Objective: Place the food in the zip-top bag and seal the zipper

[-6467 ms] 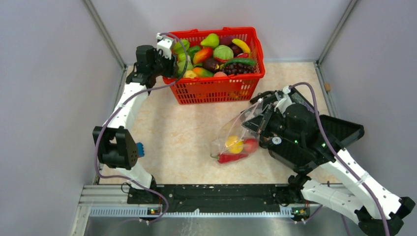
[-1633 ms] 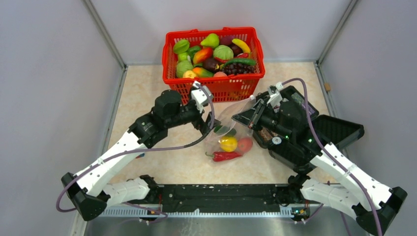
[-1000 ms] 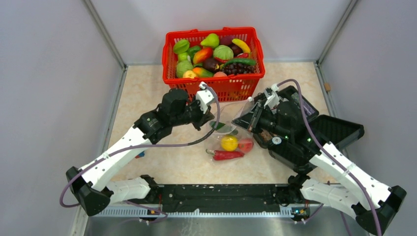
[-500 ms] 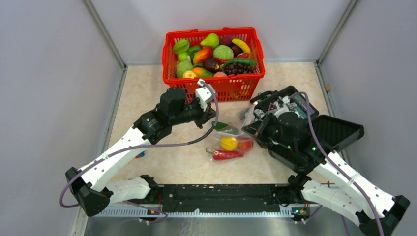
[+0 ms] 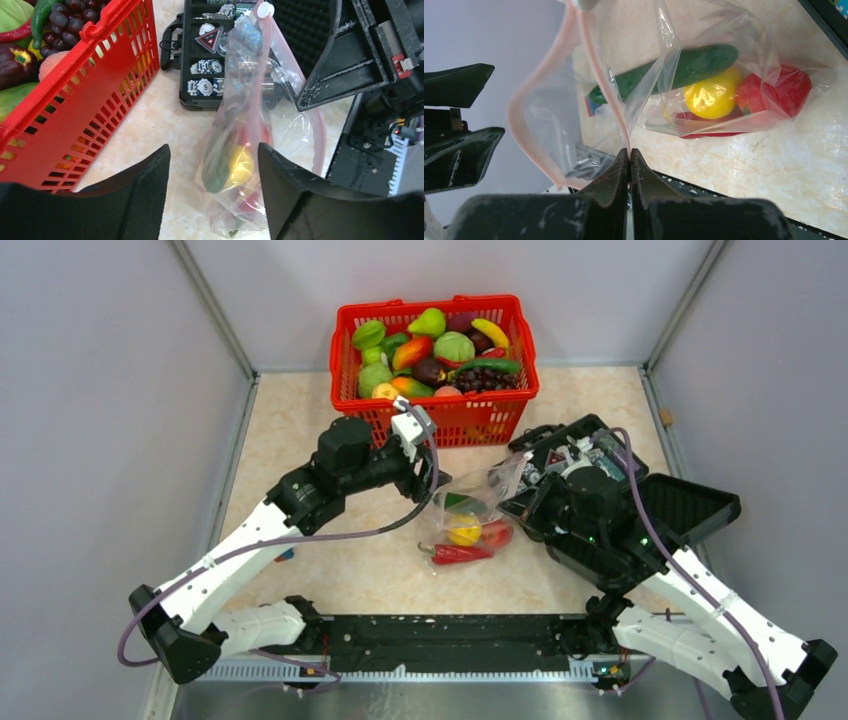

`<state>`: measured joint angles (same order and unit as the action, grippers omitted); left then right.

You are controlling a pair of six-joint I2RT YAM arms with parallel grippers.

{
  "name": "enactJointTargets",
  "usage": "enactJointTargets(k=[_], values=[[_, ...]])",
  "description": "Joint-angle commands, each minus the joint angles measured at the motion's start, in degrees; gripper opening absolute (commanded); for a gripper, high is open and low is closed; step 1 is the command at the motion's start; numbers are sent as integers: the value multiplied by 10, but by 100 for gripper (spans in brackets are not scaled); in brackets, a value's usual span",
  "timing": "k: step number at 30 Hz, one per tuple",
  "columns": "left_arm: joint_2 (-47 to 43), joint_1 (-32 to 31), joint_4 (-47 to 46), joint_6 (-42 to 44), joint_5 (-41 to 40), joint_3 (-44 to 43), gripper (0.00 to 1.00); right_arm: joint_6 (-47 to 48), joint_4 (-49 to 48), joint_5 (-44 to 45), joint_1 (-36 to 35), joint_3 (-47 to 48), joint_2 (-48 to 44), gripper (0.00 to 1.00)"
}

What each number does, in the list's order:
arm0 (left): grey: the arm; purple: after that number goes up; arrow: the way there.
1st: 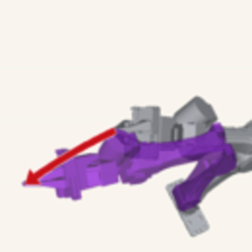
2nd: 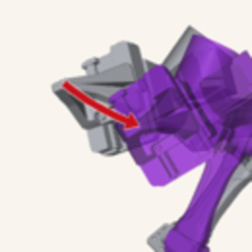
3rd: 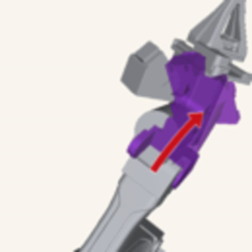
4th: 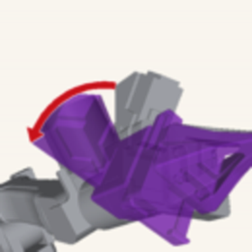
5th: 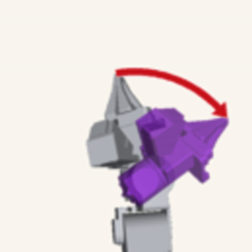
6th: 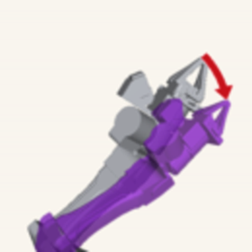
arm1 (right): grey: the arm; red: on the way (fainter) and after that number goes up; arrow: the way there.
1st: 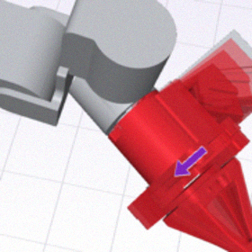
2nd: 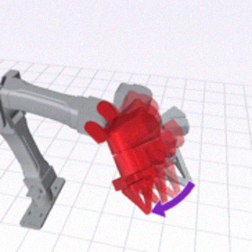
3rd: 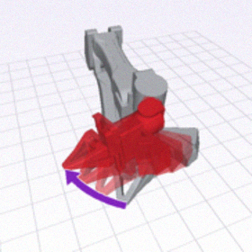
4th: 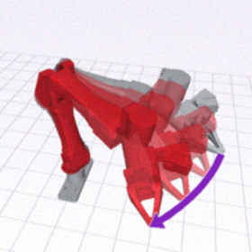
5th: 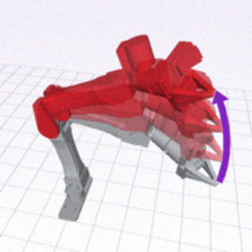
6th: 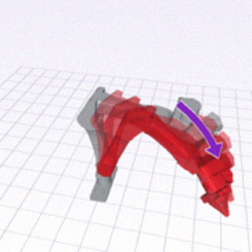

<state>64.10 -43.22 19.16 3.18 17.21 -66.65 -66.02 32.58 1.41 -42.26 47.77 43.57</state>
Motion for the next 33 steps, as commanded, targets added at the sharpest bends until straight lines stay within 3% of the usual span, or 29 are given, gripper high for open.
enactJointTargets(k=[1,6,9,12,20,24,28,33], values=[[-32,-2,-34,3,3,-25,72,3,-31,-12,-3,13,-13,0],[-55,-1,-50,15,-71,-16,98,8,-42,-30,-3,5,-10,0],[-44,7,-49,40,-133,-25,99,11,-38,-24,-3,3,-12,0],[-13,53,-41,51,-128,-49,99,13,-45,-19,-3,0,-14,0],[113,239,-104,26,23,-131,99,21,-50,-17,-3,-3,-15,0],[206,315,-114,24,149,-180,99,26,-50,-17,-3,0,-15,0],[273,374,-137,2,252,-199,99,27,-51,-17,-3,0,-18,0],[307,413,-67,48,357,-215,99,27,-51,-17,-3,-2,-21,0]])
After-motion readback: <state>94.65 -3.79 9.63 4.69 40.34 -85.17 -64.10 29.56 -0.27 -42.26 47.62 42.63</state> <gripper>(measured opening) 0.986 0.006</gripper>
